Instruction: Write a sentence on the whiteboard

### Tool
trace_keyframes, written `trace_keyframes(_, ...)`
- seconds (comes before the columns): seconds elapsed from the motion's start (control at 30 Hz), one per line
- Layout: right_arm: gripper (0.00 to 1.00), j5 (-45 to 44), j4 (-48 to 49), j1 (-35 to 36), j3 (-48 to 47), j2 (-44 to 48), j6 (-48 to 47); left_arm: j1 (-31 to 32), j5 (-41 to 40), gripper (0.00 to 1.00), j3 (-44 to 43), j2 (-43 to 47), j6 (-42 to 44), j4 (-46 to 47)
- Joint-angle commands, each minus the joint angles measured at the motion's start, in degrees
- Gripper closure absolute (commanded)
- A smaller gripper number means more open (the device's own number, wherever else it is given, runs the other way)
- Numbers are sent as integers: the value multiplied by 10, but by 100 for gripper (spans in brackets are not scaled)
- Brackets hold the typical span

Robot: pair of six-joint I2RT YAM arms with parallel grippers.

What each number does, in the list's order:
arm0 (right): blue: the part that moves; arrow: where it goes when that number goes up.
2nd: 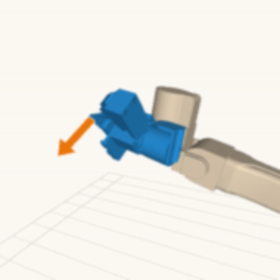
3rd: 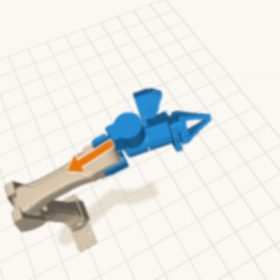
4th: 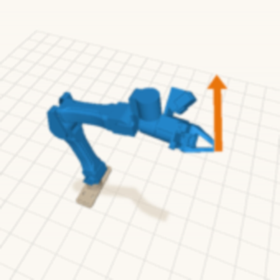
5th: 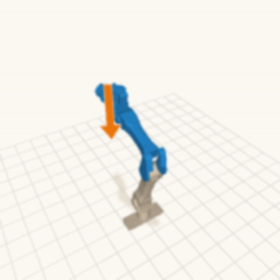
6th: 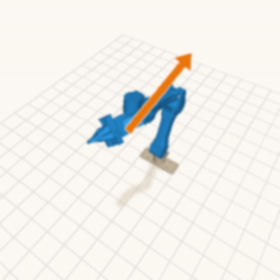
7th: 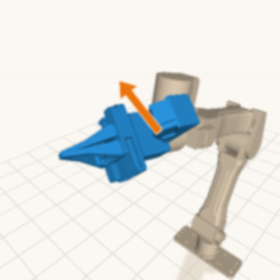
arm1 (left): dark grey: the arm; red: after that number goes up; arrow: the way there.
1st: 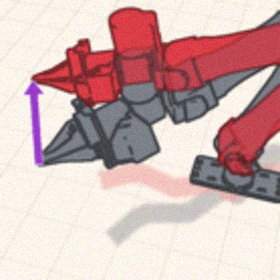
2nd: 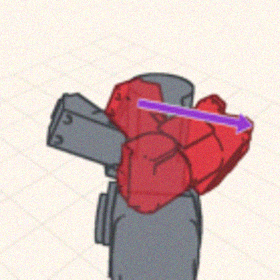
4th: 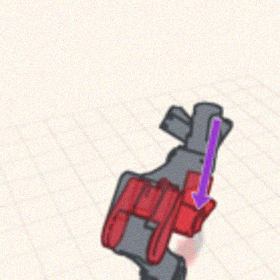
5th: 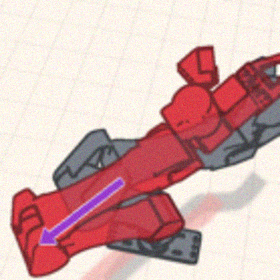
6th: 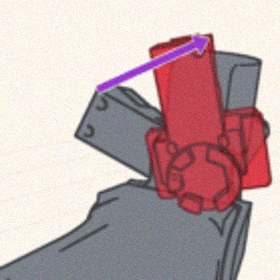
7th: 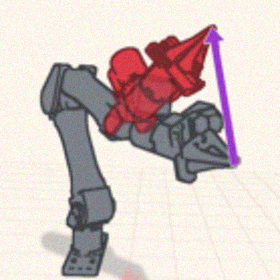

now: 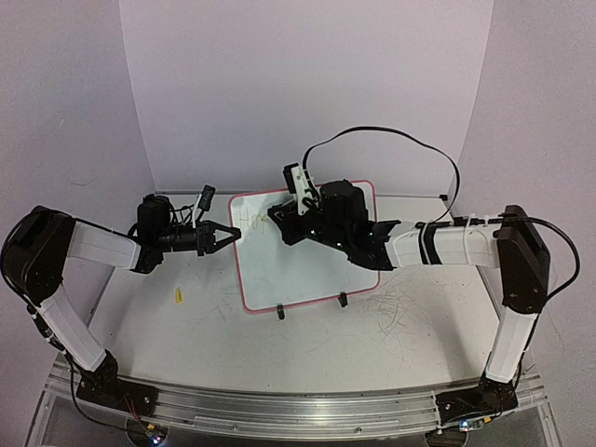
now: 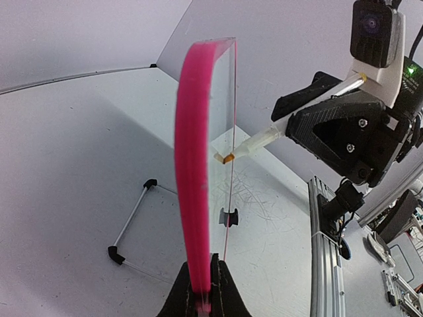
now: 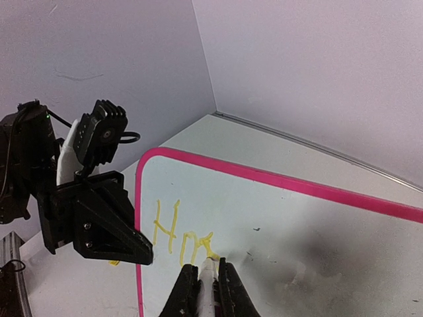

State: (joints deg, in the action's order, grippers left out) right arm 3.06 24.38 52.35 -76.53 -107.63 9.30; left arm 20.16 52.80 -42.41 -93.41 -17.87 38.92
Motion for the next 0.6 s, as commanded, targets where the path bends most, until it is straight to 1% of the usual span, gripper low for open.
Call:
trace_keyframes(0.0, 100, 25, 25, -2, 5, 42, 9, 0, -21, 100, -18, 17, 40, 1)
trace_keyframes(0.13, 100, 48, 39, -7, 61, 97, 23, 0, -21, 100, -19, 18, 41, 0)
trace_keyframes(0.23, 100, 40, 44, -18, 78, 101, 25, 0, -21, 100, -19, 18, 42, 0)
trace_keyframes(0.57, 100, 26, 44, -19, 30, 49, 15, 0, -23, 100, -19, 21, 39, 0)
